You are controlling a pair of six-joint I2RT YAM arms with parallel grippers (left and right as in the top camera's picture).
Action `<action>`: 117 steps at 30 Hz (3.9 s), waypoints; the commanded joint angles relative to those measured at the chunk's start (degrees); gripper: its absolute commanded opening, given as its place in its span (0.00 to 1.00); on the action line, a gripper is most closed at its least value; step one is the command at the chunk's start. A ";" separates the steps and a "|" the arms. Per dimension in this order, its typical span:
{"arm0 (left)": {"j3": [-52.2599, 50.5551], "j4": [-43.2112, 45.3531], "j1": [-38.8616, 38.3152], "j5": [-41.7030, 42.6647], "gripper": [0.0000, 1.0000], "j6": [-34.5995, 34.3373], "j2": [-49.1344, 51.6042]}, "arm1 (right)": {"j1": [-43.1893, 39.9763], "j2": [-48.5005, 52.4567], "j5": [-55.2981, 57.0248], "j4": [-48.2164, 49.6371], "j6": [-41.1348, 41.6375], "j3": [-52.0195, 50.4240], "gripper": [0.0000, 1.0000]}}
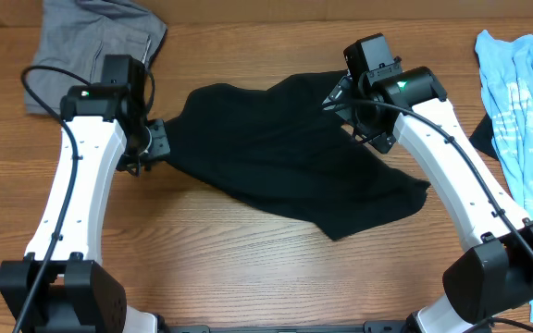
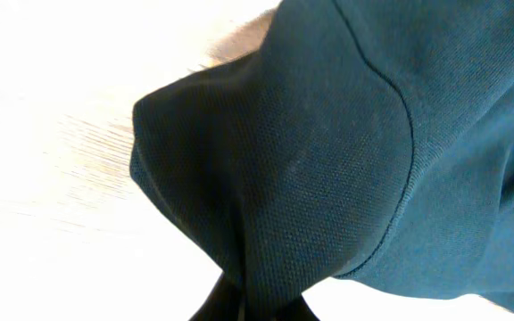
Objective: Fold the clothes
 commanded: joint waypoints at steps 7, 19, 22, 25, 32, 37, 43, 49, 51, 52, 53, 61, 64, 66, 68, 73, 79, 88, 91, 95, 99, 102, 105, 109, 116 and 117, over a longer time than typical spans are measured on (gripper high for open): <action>1.25 0.85 0.09 -13.03 0.09 -5.22 -0.94 | 0.24 -0.09 -11.23 -12.26 -18.45 0.09 1.00; 1.14 0.90 0.09 -12.96 0.18 -5.20 -0.94 | 15.72 -0.09 -10.49 -19.52 -23.02 -4.85 0.88; 1.14 0.57 0.07 -12.96 0.17 -5.18 -0.94 | 19.34 -0.09 -9.38 -16.04 -22.93 -8.76 0.87; 1.14 0.57 0.07 -12.96 0.15 -5.20 -0.94 | 20.41 0.24 -8.63 -13.31 -21.64 -12.22 0.84; 0.96 0.63 0.07 -9.92 0.34 -5.18 -0.94 | 20.41 1.40 -10.47 -5.81 -21.29 -21.68 0.82; 0.59 0.44 0.07 -9.92 0.56 -5.14 -0.94 | 20.41 1.42 -13.00 1.18 -21.29 -25.97 0.79; 0.24 -0.46 0.07 -9.94 0.60 -4.74 -0.94 | 20.41 1.46 -14.67 8.07 -21.22 -32.28 0.73; 0.22 -0.52 0.07 -9.92 0.61 -4.74 -0.94 | 20.41 1.46 -14.62 12.96 -19.26 -35.34 0.65; 0.22 -0.52 0.04 -9.92 0.61 -4.74 -0.94 | 20.41 1.46 -14.32 13.88 -18.97 -35.41 0.56; 0.24 -0.50 0.04 -9.92 0.61 -4.74 -0.94 | 20.41 1.46 -13.25 14.01 -17.79 -35.41 0.51; 0.22 -0.50 0.07 -9.92 0.61 -4.76 -0.94 | 20.37 1.46 -9.35 13.92 -13.66 -35.41 0.36; 0.22 -0.44 0.04 -7.43 0.61 -4.74 -0.94 | 16.09 1.38 -1.36 10.25 -7.48 -31.21 0.04; 0.20 -0.26 -0.11 -7.32 0.61 -4.76 -0.94 | 10.58 1.22 0.96 3.63 -7.54 -23.30 0.04; 0.20 -0.28 -0.09 -6.99 0.61 -4.76 -0.94 | 6.01 1.22 1.07 0.90 -9.09 -17.77 0.04; 0.17 -0.31 -0.11 -6.19 0.61 -4.76 -0.94 | 1.51 1.22 1.07 0.66 -11.47 -13.44 0.04; -0.26 0.28 -0.11 -1.40 0.60 -4.74 -0.83 | -11.34 1.22 -1.79 5.75 -15.80 -6.38 0.38; -7.48 5.79 -0.55 2.21 0.61 -4.74 -0.81 | -21.14 1.22 -15.13 3.32 -19.87 -6.12 1.00; -19.76 12.87 -0.79 2.89 0.69 -4.76 -0.81 | -18.69 1.22 -23.56 -4.68 -26.43 -6.21 1.00; -20.06 12.79 -0.79 2.91 0.72 -4.76 -0.81 | -15.50 1.25 -23.63 -4.00 -26.40 -6.21 1.00; -20.44 13.03 -0.79 0.33 0.86 -4.79 -0.76 | -11.04 1.25 -23.63 -2.29 -26.10 -6.21 1.00; -20.48 12.74 -0.76 -3.76 1.00 -5.99 -0.17 | -8.35 1.25 -23.58 -1.18 -25.97 -6.23 1.00; -20.50 11.65 -0.07 -3.76 1.00 -9.31 0.00 | -7.52 1.25 -23.45 -1.05 -25.42 -6.23 1.00; -20.52 12.90 4.57 -0.90 1.00 -14.03 0.00 | -7.50 1.25 -22.10 -0.22 -22.45 -7.58 1.00; -20.94 13.68 12.83 13.44 1.00 -13.94 0.00 | -7.50 1.36 -22.08 0.87 -22.49 -9.31 1.00; -25.33 13.25 23.82 17.97 1.00 -13.94 0.00 | -7.50 1.40 -22.08 4.90 -21.55 -11.93 1.00; -26.51 13.46 24.85 18.21 1.00 -13.57 0.00 | -7.50 1.40 -22.10 5.66 -21.35 -12.37 1.00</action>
